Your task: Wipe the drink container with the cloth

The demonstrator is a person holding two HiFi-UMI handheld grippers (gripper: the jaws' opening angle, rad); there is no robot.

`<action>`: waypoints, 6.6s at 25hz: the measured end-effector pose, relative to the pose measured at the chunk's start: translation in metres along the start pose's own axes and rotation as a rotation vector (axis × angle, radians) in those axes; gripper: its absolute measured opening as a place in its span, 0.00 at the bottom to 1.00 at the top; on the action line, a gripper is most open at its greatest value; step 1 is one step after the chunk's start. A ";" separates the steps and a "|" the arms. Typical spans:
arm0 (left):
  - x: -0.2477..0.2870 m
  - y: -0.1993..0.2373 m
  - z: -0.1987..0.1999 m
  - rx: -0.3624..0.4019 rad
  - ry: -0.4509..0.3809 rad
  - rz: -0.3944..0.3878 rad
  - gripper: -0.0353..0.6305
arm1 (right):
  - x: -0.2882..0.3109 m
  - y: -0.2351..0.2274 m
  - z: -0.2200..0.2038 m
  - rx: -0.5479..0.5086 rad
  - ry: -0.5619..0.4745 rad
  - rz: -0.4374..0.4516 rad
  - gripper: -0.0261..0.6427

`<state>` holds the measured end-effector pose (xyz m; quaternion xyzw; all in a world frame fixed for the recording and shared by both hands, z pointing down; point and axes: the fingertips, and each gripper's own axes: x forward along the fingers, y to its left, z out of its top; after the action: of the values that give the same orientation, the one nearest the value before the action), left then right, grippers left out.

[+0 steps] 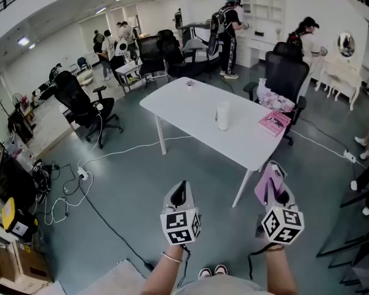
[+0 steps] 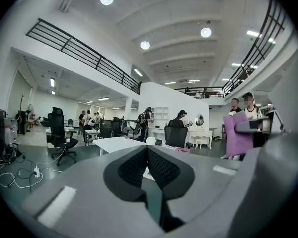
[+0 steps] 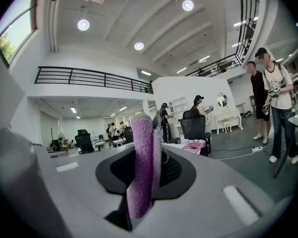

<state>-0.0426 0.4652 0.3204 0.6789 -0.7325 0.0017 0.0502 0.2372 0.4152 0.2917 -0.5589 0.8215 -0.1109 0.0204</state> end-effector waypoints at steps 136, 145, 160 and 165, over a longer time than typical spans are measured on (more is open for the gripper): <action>0.598 -0.013 0.005 -0.019 0.114 -0.540 0.71 | 0.531 -0.160 0.008 0.076 0.165 -0.259 0.14; 0.594 -0.023 -0.013 0.027 0.152 -0.703 0.72 | 0.544 -0.160 0.007 0.070 0.179 -0.245 0.14; 0.598 -0.050 -0.043 0.201 0.170 -0.984 0.72 | 0.527 -0.173 0.016 0.017 0.194 -0.305 0.14; 0.603 -0.052 -0.060 0.248 0.204 -0.999 0.72 | 0.523 -0.179 0.020 0.027 0.192 -0.319 0.14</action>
<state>-0.0311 -0.1344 0.4221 0.9427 -0.3053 0.1301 0.0352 0.2077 -0.1337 0.3561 -0.6685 0.7193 -0.1765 -0.0682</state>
